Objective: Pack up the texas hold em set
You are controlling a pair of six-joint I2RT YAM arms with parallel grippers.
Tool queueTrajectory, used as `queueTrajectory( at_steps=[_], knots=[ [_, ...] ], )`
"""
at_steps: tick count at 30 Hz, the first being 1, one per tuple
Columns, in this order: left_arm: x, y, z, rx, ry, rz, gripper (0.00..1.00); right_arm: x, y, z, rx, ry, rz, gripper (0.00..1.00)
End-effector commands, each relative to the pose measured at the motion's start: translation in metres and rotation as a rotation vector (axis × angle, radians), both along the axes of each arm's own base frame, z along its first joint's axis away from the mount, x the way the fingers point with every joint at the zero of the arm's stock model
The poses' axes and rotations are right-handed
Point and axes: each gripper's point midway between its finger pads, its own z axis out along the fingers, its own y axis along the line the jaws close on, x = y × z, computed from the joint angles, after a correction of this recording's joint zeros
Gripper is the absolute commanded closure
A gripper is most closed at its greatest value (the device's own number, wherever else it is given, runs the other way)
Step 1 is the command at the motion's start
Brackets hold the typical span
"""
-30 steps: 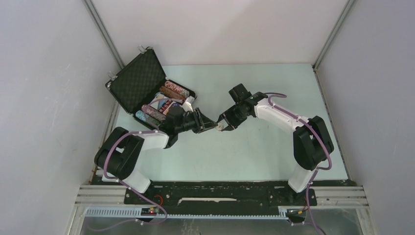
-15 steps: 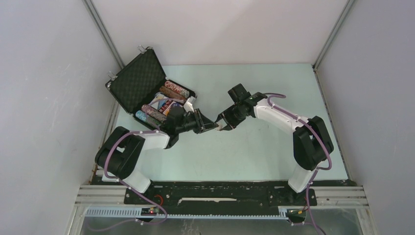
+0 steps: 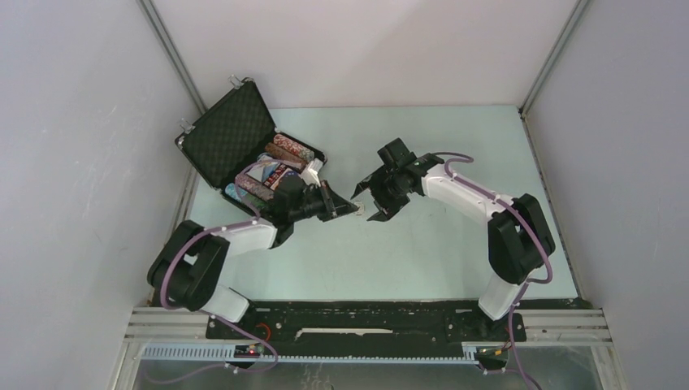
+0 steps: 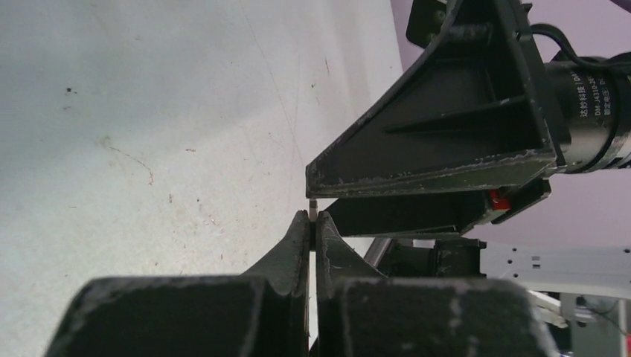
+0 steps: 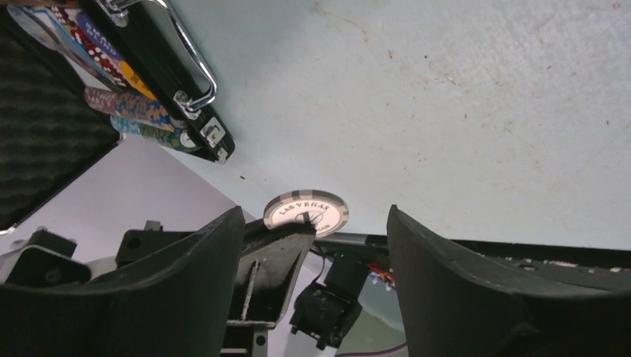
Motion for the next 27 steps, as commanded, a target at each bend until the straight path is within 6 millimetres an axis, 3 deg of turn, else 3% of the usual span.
queueTrajectory(
  at_steps=[1, 3, 10, 14, 18, 27],
  knots=[
    [0.011, 0.006, 0.029, 0.074, -0.172, 0.014, 1.0, 0.012, 0.001, 0.046, 0.038, -0.184, 0.044, 0.12],
    [0.012, 0.011, 0.029, 0.116, -0.191, 0.017, 1.0, 0.014, -0.004, 0.049, 0.031, -0.217, 0.07, 0.02],
    [0.014, 0.03, 0.027, 0.277, -0.248, 0.036, 1.0, 0.023, -0.027, 0.055, -0.044, -0.376, 0.158, 0.0],
    [0.018, 0.042, 0.033, 0.377, -0.292, 0.038, 1.0, 0.031, -0.017, 0.088, 0.053, -0.642, 0.366, 0.0],
    [0.025, 0.055, 0.045, 0.479, -0.337, 0.057, 1.0, 0.041, -0.029, 0.105, -0.067, -0.863, 0.436, 0.0],
    [0.056, 0.087, 0.061, 0.64, -0.386, 0.157, 1.0, 0.097, -0.048, 0.095, -0.323, -1.158, 0.544, 0.0]
  ],
)
